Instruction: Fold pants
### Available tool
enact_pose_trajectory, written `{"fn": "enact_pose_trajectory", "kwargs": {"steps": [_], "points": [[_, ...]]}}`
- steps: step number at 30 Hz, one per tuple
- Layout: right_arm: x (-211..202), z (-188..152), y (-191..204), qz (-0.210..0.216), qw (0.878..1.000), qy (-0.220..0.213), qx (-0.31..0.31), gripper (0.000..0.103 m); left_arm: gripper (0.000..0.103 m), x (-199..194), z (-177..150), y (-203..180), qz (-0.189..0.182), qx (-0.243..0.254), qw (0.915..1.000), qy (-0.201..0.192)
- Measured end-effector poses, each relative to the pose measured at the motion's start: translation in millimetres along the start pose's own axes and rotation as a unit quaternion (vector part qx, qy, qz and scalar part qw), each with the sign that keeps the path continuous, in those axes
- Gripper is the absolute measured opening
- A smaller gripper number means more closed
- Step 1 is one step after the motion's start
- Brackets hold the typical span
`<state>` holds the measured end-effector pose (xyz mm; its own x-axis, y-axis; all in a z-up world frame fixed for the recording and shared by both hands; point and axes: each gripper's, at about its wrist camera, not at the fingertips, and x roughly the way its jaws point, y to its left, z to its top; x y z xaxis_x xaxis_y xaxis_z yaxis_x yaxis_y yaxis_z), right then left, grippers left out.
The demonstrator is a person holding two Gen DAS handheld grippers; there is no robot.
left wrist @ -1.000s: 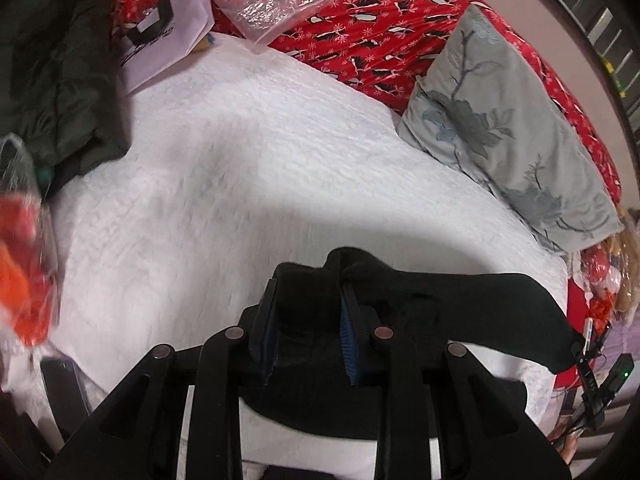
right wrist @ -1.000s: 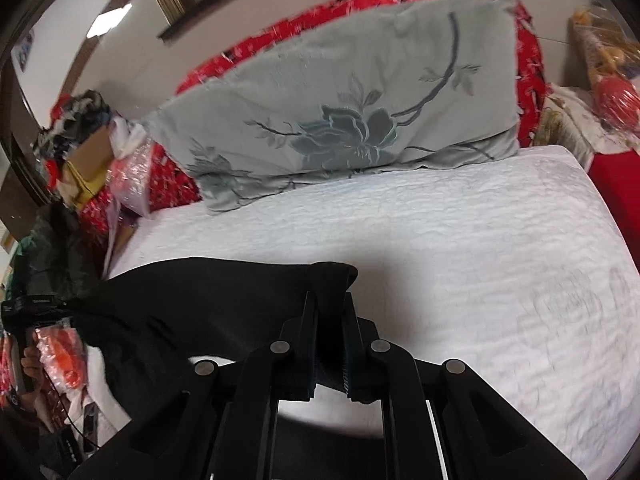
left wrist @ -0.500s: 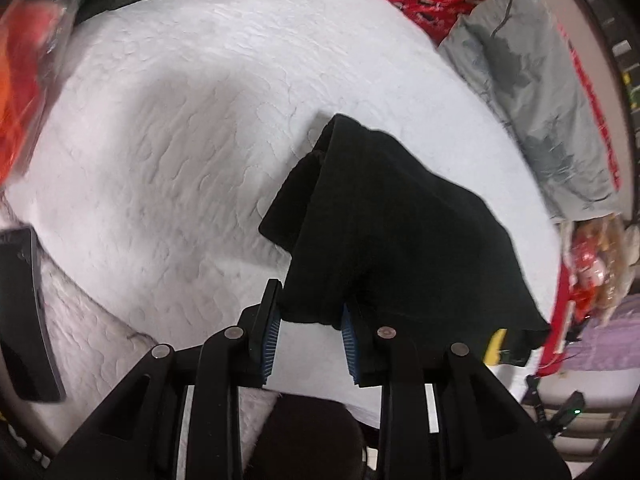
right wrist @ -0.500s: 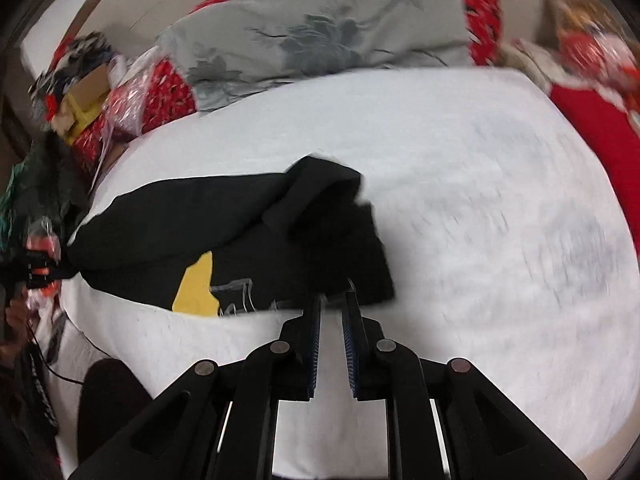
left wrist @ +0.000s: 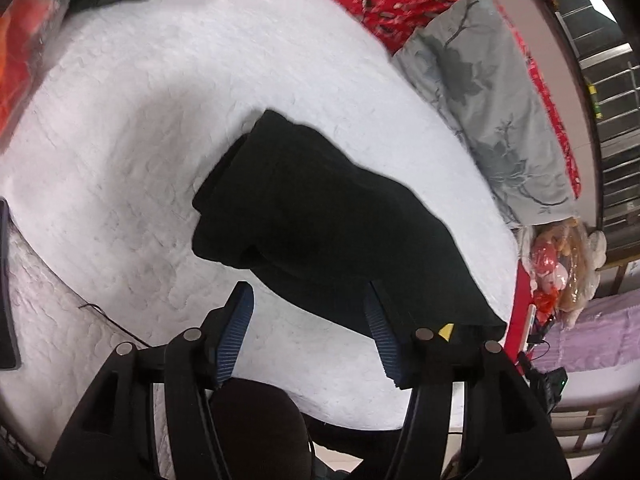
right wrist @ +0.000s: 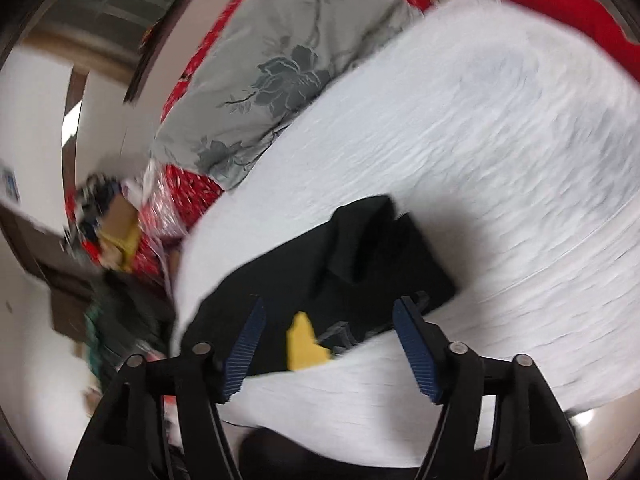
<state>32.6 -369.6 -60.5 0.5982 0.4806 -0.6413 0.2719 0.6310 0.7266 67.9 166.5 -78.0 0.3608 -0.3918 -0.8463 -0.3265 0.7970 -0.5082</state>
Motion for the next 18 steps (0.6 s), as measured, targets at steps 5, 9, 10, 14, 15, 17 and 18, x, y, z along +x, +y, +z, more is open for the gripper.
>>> {"fn": "enact_pose_trajectory", "kwargs": {"steps": [5, 9, 10, 14, 15, 17, 18], "points": [[36, 11, 12, 0.009, 0.999, 0.011, 0.032, 0.071, 0.056, 17, 5, 20, -0.023, -0.067, 0.9972, 0.024], [68, 11, 15, 0.016, 0.995, 0.046, 0.086, 0.071, 0.056, 20, 13, 22, -0.026, -0.086, 0.9956, 0.026], [74, 11, 13, 0.018, 0.993, 0.048, 0.102, 0.071, 0.056, 20, 14, 21, -0.024, -0.086, 0.9957, 0.025], [85, 22, 4, -0.015, 0.991, 0.025, 0.134, 0.071, 0.056, 25, 21, 18, -0.018, -0.090, 0.9953, 0.029], [86, 24, 0, -0.017, 0.989, 0.020, 0.146, 0.071, 0.056, 26, 22, 18, -0.017, -0.092, 0.9952, 0.030], [90, 29, -10, -0.014, 0.986, 0.016, 0.168, 0.070, 0.054, 29, 26, 15, -0.009, -0.091, 0.9954, 0.030], [91, 31, -13, -0.018, 0.985, 0.014, 0.172, 0.065, 0.052, 30, 27, 15, -0.006, -0.093, 0.9952, 0.031]]}}
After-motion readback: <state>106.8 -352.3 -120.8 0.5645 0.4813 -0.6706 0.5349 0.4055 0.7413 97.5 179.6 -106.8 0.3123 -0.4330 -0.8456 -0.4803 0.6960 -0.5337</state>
